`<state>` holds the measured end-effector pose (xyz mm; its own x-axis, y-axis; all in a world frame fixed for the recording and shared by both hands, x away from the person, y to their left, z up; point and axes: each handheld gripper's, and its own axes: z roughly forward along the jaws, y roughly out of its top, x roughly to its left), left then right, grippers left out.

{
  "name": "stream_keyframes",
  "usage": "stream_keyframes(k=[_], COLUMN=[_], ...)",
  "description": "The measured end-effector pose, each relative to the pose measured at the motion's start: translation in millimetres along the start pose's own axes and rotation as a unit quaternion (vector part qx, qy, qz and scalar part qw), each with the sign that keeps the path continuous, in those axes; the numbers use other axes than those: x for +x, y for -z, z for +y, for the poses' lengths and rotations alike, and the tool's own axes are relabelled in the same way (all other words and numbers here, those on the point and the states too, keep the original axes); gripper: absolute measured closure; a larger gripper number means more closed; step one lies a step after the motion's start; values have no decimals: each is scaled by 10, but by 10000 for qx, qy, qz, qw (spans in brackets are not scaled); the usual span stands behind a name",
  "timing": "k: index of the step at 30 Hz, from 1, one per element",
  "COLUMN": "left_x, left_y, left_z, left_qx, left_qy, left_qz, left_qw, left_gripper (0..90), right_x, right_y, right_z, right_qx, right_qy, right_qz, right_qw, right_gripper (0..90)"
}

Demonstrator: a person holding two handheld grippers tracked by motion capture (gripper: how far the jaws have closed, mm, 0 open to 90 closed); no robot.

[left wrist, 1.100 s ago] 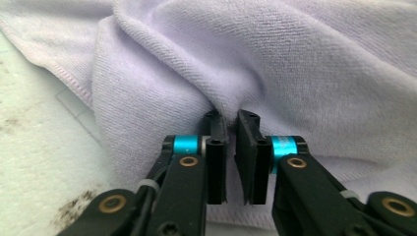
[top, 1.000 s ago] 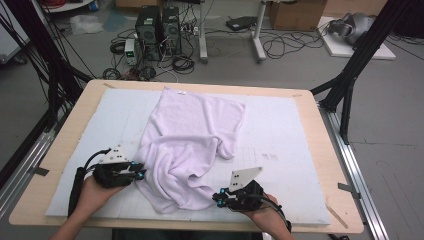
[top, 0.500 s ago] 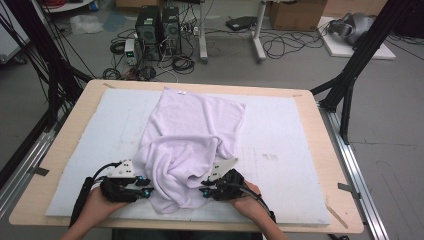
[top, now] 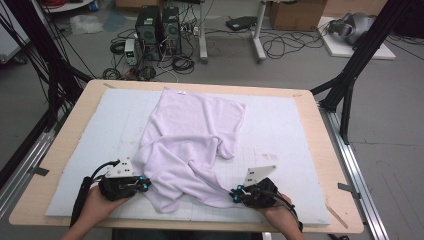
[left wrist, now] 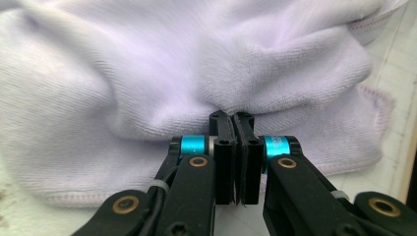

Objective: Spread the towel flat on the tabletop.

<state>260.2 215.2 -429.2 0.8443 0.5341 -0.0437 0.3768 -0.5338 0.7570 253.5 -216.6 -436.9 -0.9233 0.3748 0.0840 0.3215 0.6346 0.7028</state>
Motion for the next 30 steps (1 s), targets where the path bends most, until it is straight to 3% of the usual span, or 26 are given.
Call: stream_keyframes(k=[2, 3, 6, 9, 12, 15, 17, 19, 21, 30], left_x=[11, 13, -15, -54, -87, -109, -67, -46, -31, 161], left_y=[23, 29, 23, -28, -128, -169, -167, -161, -126, 204], left_z=[9, 14, 16, 5, -9, -4, 7, 8, 9, 104], left_qx=[-41, -53, -63, 52, 241, 225, 238, 232, 175, -327], left_qy=[66, 97, 173, 161, 67, -73, -37, -43, -53, 178], left_qz=[-27, -73, -203, -239, -278, -122, -225, -270, -197, 116], left_qw=[10000, 9999, 9996, 9996, 9993, 9996, 9995, 9994, 9996, 9992], left_gripper=[871, 856, 673, 557, 535, 667, 835, 862, 869, 874], right_x=[18, 18, -8, -59, -77, -96, -133, -176, -229, -284], right_y=[71, 97, 138, 89, -55, -248, -355, -413, -390, 147], right_z=[-23, -14, 81, 253, 431, 578, 622, 624, 597, 357], right_qx=[-30, -140, -523, -787, -872, -700, -542, -311, -304, -538], right_qy=[4, -12, -85, -126, 28, 226, 249, 358, 264, 1], right_qz=[-3, -13, -27, -74, -117, -225, -321, -298, -97, -697], right_qw=[10000, 9999, 9986, 9968, 9961, 9970, 9977, 9984, 9991, 9961], right_gripper=[803, 720, 536, 469, 426, 475, 631, 840, 851, 852])
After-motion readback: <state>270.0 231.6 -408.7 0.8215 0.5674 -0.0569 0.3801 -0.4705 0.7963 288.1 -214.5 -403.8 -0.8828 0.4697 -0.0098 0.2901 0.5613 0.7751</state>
